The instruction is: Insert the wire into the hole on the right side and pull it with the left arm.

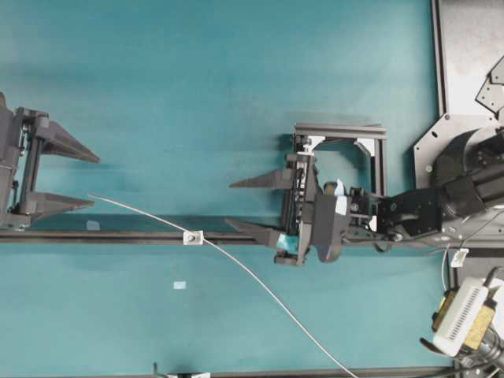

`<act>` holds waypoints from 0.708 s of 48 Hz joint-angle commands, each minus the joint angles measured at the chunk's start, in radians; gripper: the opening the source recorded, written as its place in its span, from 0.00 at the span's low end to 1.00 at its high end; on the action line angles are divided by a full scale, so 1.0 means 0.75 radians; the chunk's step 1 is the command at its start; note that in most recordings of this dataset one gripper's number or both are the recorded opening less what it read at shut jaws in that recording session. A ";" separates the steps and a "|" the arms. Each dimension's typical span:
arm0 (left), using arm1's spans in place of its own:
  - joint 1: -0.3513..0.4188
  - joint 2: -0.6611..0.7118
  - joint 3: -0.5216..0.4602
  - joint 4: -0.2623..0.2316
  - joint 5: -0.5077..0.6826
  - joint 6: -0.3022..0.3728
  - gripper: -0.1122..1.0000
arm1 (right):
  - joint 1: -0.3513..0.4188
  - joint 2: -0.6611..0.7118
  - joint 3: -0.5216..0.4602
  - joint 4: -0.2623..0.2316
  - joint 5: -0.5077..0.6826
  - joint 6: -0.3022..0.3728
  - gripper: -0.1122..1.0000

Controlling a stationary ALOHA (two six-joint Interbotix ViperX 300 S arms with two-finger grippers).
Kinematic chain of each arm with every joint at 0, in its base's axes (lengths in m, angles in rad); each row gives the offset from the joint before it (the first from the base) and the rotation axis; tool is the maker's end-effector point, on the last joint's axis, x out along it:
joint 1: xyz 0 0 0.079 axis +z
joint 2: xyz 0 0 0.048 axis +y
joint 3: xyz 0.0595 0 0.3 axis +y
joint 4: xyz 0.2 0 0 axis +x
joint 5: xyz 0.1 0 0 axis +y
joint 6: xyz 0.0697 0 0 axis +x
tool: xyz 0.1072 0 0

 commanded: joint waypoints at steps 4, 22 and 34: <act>0.010 -0.018 -0.018 0.004 -0.006 0.070 0.84 | -0.014 -0.035 -0.006 -0.002 0.002 -0.002 0.76; 0.012 -0.018 -0.043 0.004 -0.006 0.250 0.83 | -0.018 -0.035 -0.008 -0.002 0.020 0.000 0.76; 0.012 -0.018 -0.037 0.004 -0.006 0.250 0.83 | -0.022 -0.035 -0.006 -0.002 0.020 0.000 0.76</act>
